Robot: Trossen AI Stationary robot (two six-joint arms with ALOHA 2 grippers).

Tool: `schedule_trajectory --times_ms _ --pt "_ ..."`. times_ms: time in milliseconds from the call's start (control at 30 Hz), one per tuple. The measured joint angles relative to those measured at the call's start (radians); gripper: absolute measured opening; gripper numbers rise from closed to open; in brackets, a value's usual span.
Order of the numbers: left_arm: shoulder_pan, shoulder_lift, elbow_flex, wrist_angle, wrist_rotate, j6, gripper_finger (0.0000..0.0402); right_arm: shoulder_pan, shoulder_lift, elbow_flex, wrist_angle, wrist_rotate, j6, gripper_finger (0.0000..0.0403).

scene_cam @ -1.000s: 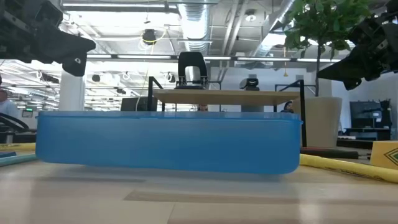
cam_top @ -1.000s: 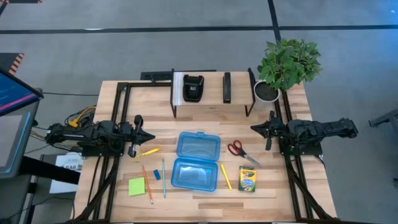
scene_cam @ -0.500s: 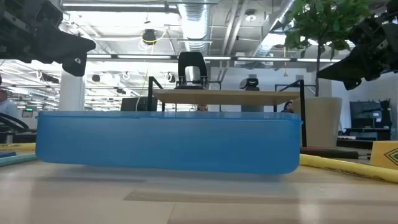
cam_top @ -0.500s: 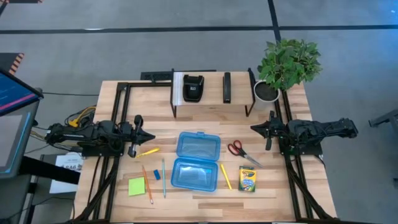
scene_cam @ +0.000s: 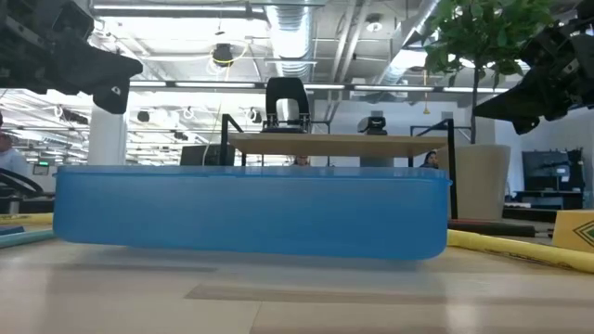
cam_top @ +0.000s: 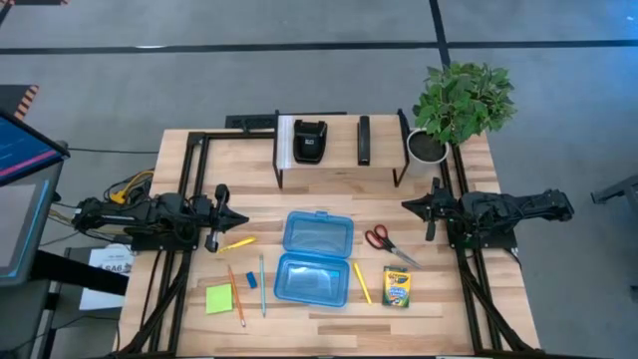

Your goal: Pack school essentials

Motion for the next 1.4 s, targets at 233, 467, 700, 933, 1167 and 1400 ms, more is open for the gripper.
schedule_trajectory --times_ms 233,467,700,933,1167,1400 --pt "0.000 0.000 0.000 0.000 0.000 0.000 0.0000 0.000 0.000 0.000 0.000 0.000 0.000 0.0028" --pt "0.000 0.000 0.000 0.000 0.000 0.000 0.0000 0.000 0.000 0.000 0.004 0.000 0.002 0.0027" --pt "0.000 0.000 0.000 0.000 0.000 0.000 0.0000 0.000 0.000 0.012 -0.002 0.000 -0.041 0.0028" --pt "0.000 0.000 0.000 0.000 0.000 0.000 0.0000 -0.004 0.000 0.014 0.111 0.000 -0.119 0.0027" --pt "0.000 0.000 0.000 0.000 0.000 0.000 0.0000 -0.004 0.000 0.014 0.225 0.001 -0.149 0.0027" --pt "0.000 0.000 0.000 0.000 0.000 0.000 0.0000 -0.004 0.006 0.015 0.504 0.000 -0.107 0.0027"
